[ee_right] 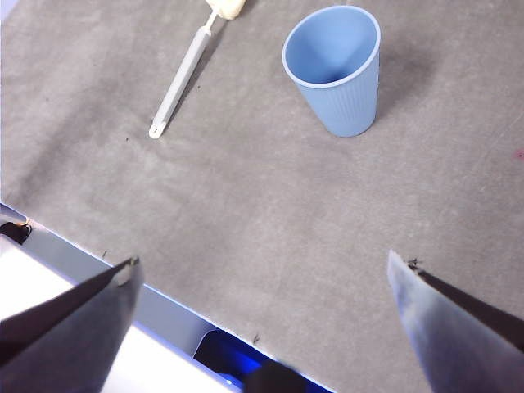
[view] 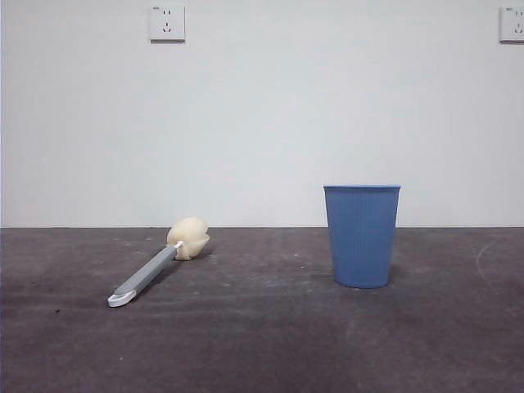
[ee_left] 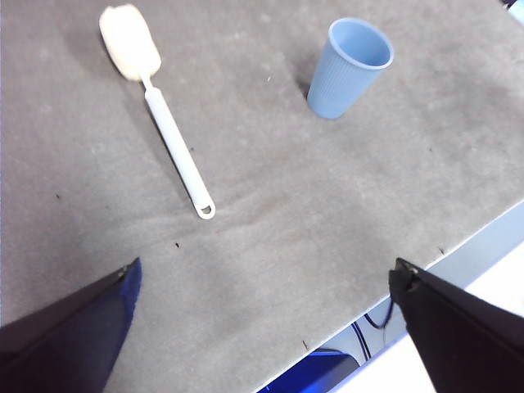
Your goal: Pick up the cup brush,pick up the cup,insert the brush into the cup,clean the cup,put the cup brush back,put the cup back to the fixed position on the table
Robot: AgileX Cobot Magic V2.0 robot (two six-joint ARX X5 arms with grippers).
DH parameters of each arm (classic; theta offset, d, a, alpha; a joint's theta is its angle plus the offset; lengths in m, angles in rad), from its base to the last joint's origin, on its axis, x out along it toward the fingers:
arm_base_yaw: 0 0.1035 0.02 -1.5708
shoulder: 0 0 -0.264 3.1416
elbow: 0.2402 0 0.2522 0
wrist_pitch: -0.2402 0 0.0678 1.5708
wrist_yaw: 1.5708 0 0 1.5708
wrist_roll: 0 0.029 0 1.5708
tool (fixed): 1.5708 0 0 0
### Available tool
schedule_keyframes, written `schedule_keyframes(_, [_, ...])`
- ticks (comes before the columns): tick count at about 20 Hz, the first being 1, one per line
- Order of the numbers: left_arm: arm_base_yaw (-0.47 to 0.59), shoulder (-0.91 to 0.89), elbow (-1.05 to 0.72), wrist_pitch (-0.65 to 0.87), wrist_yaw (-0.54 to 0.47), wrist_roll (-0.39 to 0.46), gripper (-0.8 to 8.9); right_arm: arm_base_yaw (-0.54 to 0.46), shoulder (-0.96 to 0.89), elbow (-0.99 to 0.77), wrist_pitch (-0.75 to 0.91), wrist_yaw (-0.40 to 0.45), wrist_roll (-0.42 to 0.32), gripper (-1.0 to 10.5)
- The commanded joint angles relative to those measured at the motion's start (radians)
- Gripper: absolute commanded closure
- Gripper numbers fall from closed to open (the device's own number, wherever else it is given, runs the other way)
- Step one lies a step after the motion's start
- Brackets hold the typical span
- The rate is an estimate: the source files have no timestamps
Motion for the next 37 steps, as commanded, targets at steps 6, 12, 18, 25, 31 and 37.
schedule_keyframes(6, [-0.122,0.216,0.0,0.197,-0.028,-0.072,2.71,0.002,0.058,0.001,0.031,-0.001,0.016,4.4])
schedule_keyframes(12, [-0.343,0.491,0.0,0.436,-0.341,-0.196,2.71,0.002,0.095,0.001,0.031,-0.001,0.04,4.4])
schedule_keyframes(18, [-0.427,0.764,0.0,0.576,-0.517,-0.282,2.79,0.002,0.095,0.001,0.034,-0.001,0.041,4.4])
schedule_keyframes(25, [-0.441,0.975,0.0,0.635,-0.584,-0.356,2.79,0.002,0.095,0.001,0.037,-0.001,0.06,4.4])
schedule_keyframes(31, [-0.472,1.056,0.0,0.655,-0.613,-0.415,2.81,0.002,0.095,0.001,0.037,0.0,0.06,4.4])
schedule_keyframes(37, [-0.499,1.069,0.0,0.661,-0.632,-0.423,5.66,0.002,0.095,0.001,0.037,0.002,0.06,4.4])
